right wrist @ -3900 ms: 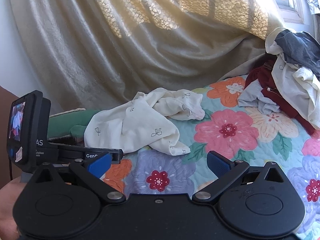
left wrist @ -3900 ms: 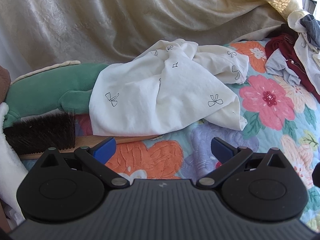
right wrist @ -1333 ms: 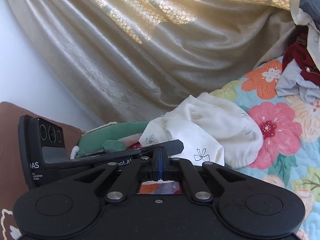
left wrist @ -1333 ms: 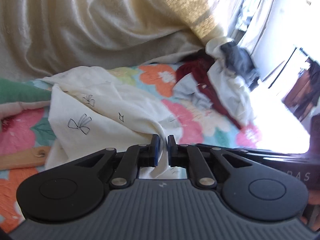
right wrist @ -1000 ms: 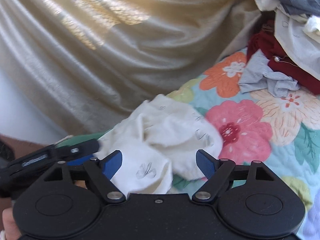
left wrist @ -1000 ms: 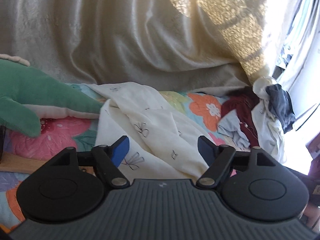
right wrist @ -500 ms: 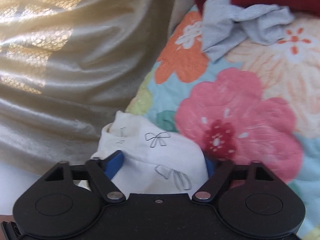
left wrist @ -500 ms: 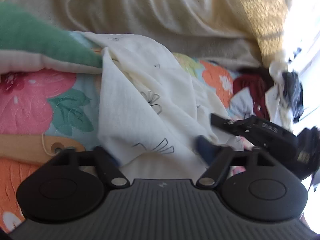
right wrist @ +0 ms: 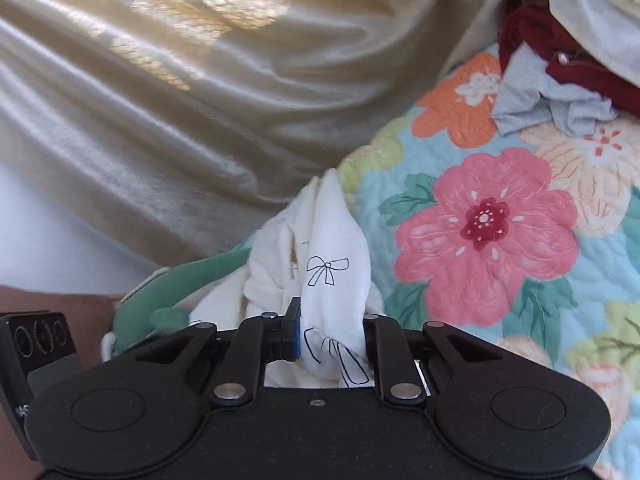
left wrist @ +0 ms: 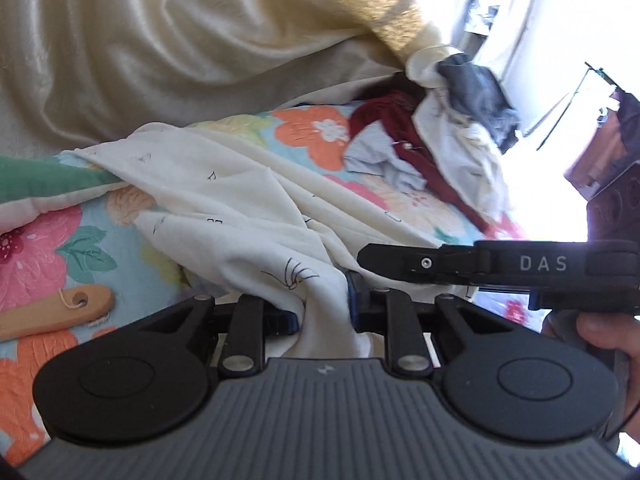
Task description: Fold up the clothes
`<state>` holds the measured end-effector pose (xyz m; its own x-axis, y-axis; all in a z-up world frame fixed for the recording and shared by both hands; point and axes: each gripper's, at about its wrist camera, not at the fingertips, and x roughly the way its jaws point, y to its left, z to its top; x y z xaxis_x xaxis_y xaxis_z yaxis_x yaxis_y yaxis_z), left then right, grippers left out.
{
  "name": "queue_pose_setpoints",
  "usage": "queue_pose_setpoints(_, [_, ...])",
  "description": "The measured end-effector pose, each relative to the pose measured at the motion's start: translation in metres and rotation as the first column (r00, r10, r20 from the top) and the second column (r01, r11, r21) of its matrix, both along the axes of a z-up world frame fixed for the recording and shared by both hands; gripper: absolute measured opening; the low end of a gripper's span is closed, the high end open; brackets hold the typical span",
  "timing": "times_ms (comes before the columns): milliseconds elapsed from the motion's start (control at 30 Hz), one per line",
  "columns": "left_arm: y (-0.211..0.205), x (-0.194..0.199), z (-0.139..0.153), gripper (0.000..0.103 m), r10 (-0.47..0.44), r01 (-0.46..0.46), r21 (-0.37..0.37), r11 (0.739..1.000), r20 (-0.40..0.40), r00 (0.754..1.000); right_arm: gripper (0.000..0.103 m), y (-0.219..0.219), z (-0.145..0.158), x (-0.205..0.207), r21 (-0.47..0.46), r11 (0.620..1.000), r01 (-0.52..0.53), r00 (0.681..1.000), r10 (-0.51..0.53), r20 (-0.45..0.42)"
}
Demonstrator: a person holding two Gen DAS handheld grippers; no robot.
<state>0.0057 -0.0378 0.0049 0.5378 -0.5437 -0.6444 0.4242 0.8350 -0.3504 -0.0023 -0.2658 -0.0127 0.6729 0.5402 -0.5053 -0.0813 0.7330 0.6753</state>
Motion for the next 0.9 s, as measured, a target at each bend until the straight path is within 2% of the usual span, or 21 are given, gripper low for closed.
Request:
queue_pose_setpoints(33, [0.002,-0.008,0.004,0.02,-0.008,0.008,-0.015,1.0,-0.007,1.0,0.02,-0.001,0.005,-0.011,0.0,1.0,-0.009,1.0,0.009,0.014])
queue_pose_setpoints(100, [-0.015,-0.025,0.016,0.019,-0.012,0.013,0.053,0.998,-0.01,1.0,0.02,-0.004,0.015,-0.033,-0.008,1.0,-0.03,0.999,0.03,0.029])
queue_pose_setpoints(167, [-0.033,-0.044,0.03,0.017,-0.023,0.02,0.13,0.991,0.018,1.0,0.02,-0.004,0.027,-0.05,-0.067,0.996,-0.064,0.997,0.066,0.032])
queue_pose_setpoints(300, [-0.058,-0.075,0.065,0.018,-0.073,0.061,0.179,0.982,0.061,0.995,0.019,-0.022,0.057,-0.08,-0.095,0.992,-0.079,0.995,0.085,0.06])
queue_pose_setpoints(433, [-0.075,-0.107,0.112,0.018,-0.155,0.126,0.261,0.957,0.095,0.983,0.019,-0.034,0.096,-0.113,-0.104,0.988,-0.111,0.987,0.122,0.107])
queue_pose_setpoints(500, [-0.087,-0.116,0.134,0.018,-0.199,0.165,0.31,0.936,0.081,0.977,0.019,-0.038,0.115,-0.128,-0.107,0.988,-0.114,0.986,0.125,0.107])
queue_pose_setpoints(533, [-0.095,-0.12,0.145,0.018,-0.222,0.187,0.335,0.924,0.07,0.973,0.019,-0.038,0.126,-0.133,-0.145,0.981,-0.127,0.985,0.143,0.102])
queue_pose_setpoints(633, [-0.102,-0.136,0.175,0.018,-0.257,0.204,0.359,0.911,0.106,0.96,0.019,-0.035,0.159,-0.144,-0.28,0.943,-0.18,0.974,0.211,0.085])
queue_pose_setpoints(667, [-0.101,-0.142,0.184,0.018,-0.247,0.196,0.362,0.911,0.1,0.964,0.019,-0.033,0.17,-0.148,-0.324,0.924,-0.202,0.967,0.241,0.084])
queue_pose_setpoints(733, [-0.1,-0.155,0.202,0.016,-0.228,0.18,0.369,0.912,0.09,0.97,0.019,-0.027,0.192,-0.156,-0.359,0.903,-0.237,0.955,0.285,0.086])
queue_pose_setpoints(800, [-0.091,-0.173,0.217,0.015,-0.209,0.151,0.344,0.927,0.137,0.968,0.019,-0.021,0.21,-0.164,-0.377,0.89,-0.258,0.944,0.316,0.098])
queue_pose_setpoints(833, [-0.087,-0.184,0.22,0.017,-0.216,0.141,0.348,0.927,0.188,0.958,0.019,-0.019,0.22,-0.17,-0.382,0.889,-0.254,0.941,0.318,0.113])
queue_pose_setpoints(900, [-0.074,-0.201,0.218,0.018,-0.173,0.105,0.31,0.945,0.2,0.965,0.019,-0.015,0.233,-0.179,-0.377,0.888,-0.264,0.934,0.333,0.129])
